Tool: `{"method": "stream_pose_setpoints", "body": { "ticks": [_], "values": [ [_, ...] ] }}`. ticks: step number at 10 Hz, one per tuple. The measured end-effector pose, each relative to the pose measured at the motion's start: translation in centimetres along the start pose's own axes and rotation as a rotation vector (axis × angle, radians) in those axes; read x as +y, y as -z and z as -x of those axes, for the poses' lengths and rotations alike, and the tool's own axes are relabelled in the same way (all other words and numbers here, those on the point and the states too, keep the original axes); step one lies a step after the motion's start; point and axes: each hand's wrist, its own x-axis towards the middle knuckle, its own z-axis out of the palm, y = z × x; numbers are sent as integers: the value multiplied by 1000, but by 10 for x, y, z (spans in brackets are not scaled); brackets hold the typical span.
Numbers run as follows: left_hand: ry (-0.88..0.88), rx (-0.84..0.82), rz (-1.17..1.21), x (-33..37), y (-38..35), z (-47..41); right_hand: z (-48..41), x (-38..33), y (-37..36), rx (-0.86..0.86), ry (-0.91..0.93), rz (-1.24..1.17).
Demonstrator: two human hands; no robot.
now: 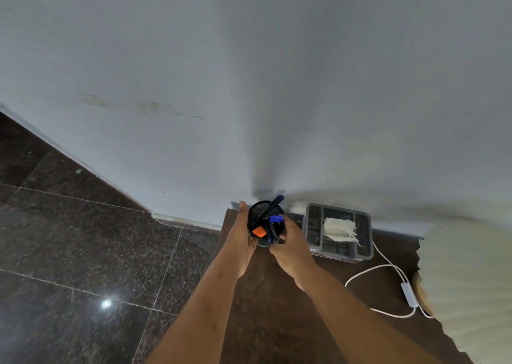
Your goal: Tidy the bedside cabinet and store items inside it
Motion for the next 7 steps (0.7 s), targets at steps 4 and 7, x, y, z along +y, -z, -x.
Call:
{"method": "stream_pose_setpoints", "body": {
  "ticks": [4,7],
  "values": [
    [0,184,42,-9,-4,22,19,-2,13,-37,33,84],
    [-7,228,41,-5,-30,59,57,-9,41,-47,-59,-11]
  ]
}}
